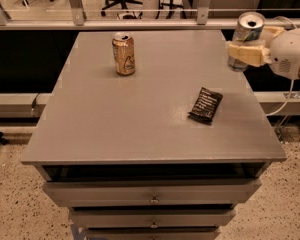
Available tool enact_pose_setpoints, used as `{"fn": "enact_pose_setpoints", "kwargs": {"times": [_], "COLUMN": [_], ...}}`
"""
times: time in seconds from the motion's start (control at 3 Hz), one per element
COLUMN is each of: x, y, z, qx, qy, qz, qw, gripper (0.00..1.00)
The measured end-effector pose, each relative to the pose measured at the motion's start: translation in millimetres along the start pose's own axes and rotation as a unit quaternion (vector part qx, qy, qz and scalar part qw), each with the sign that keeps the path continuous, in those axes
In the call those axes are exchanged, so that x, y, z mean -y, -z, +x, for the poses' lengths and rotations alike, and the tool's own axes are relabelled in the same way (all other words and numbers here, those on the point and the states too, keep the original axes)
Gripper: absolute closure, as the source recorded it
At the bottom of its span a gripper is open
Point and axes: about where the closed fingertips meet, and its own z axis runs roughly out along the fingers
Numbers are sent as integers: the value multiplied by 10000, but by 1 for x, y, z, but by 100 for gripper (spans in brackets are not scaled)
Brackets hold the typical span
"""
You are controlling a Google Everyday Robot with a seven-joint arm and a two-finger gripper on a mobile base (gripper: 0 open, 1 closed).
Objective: Move redbull can near rxbar chocolate
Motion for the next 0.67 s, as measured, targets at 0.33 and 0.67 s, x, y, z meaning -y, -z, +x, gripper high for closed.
{"fn": "enact_pose_setpoints", "kwargs": {"times": [0.33, 0.67], "x": [17, 21], "y": [3, -10], "z": [27, 56], "qx": [-5, -2], "qy": [-252, -580], "qz": [161, 166], "qw": [9996, 9982], "gripper": [100, 100]}}
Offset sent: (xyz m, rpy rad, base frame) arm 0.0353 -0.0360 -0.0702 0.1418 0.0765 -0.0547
